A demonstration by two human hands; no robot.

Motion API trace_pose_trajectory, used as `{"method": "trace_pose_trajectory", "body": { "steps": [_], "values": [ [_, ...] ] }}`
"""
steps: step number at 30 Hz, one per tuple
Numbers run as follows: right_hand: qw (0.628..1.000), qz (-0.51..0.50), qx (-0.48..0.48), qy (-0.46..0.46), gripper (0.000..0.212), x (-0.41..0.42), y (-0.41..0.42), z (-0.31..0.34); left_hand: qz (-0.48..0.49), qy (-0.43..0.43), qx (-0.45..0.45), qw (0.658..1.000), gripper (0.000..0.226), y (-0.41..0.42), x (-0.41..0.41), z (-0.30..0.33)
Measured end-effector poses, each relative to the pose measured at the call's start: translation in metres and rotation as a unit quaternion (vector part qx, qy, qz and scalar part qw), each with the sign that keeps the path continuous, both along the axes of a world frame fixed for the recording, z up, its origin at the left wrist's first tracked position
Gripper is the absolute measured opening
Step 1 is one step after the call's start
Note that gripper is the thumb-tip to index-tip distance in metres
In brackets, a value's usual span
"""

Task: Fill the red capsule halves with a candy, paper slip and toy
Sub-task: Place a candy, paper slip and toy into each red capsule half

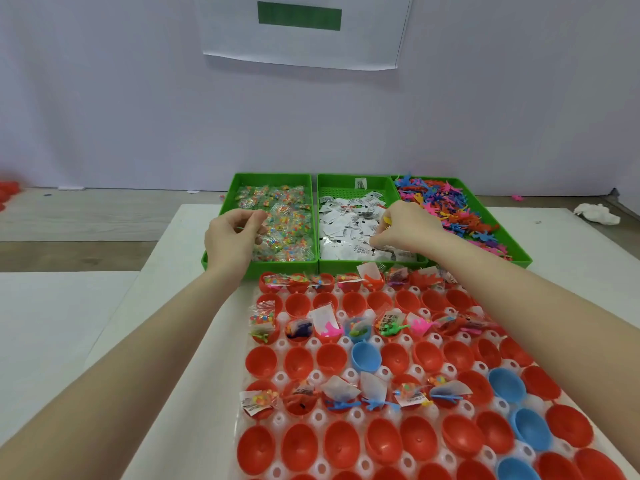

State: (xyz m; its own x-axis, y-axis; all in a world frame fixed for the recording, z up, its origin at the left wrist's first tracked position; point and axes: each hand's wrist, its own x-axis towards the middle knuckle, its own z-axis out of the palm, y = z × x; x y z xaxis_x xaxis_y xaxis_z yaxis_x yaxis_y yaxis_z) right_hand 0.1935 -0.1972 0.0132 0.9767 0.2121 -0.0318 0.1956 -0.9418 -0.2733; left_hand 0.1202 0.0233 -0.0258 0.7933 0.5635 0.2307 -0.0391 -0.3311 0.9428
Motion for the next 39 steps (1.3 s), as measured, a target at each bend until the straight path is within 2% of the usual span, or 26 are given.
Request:
{"method": "trace_pose_trajectory", "body": {
  "steps": [5, 8, 12, 17, 19, 20, 23, 29, 34, 36, 39],
  "values": [
    [0.999, -0.019, -0.024, 0.026, 0.046, 0.002, -0.002, -0.003, -0.017, 0.047, 0.071, 0.996, 0.024, 0.000, 0.002, -0.002],
    [1.000, -0.025, -0.010, 0.009, 0.034, 0.003, -0.001, -0.007, -0.040, 0.102, 0.123, 0.986, 0.027, -0.001, 0.003, -0.004],
    [0.999, -0.017, -0.018, -0.040, 0.021, 0.001, -0.002, -0.009, -0.052, 0.126, 0.139, 0.981, 0.031, -0.002, 0.003, -0.002],
    [0.995, 0.000, -0.051, -0.084, 0.011, 0.002, -0.008, -0.010, -0.068, 0.125, 0.099, 0.985, 0.033, 0.000, 0.004, -0.001],
    [0.996, -0.003, -0.073, -0.048, 0.033, 0.003, -0.010, -0.010, -0.071, 0.128, 0.093, 0.985, 0.033, 0.000, 0.004, -0.001],
    [0.997, -0.010, -0.072, -0.026, 0.038, 0.004, -0.011, -0.010, -0.071, 0.128, 0.095, 0.985, 0.033, 0.000, 0.004, 0.000],
    [0.999, -0.022, -0.033, -0.006, 0.024, 0.003, -0.013, -0.012, -0.070, 0.121, 0.116, 0.983, 0.031, 0.001, 0.004, -0.001],
    [0.999, -0.041, 0.013, -0.028, 0.018, 0.001, -0.015, -0.008, -0.066, 0.112, 0.130, 0.983, 0.024, 0.001, 0.003, -0.002],
    [0.994, -0.084, -0.055, -0.041, 0.039, -0.004, -0.019, 0.001, -0.070, 0.107, 0.138, 0.982, 0.021, 0.002, 0.002, -0.002],
    [0.993, -0.098, -0.067, -0.024, 0.036, -0.005, -0.020, 0.004, -0.069, 0.102, 0.135, 0.983, 0.020, 0.003, 0.002, -0.002],
    [0.994, -0.106, -0.012, 0.018, 0.029, -0.003, -0.020, 0.004, -0.070, 0.090, 0.129, 0.985, 0.022, 0.003, 0.001, -0.003]
  ]
}}
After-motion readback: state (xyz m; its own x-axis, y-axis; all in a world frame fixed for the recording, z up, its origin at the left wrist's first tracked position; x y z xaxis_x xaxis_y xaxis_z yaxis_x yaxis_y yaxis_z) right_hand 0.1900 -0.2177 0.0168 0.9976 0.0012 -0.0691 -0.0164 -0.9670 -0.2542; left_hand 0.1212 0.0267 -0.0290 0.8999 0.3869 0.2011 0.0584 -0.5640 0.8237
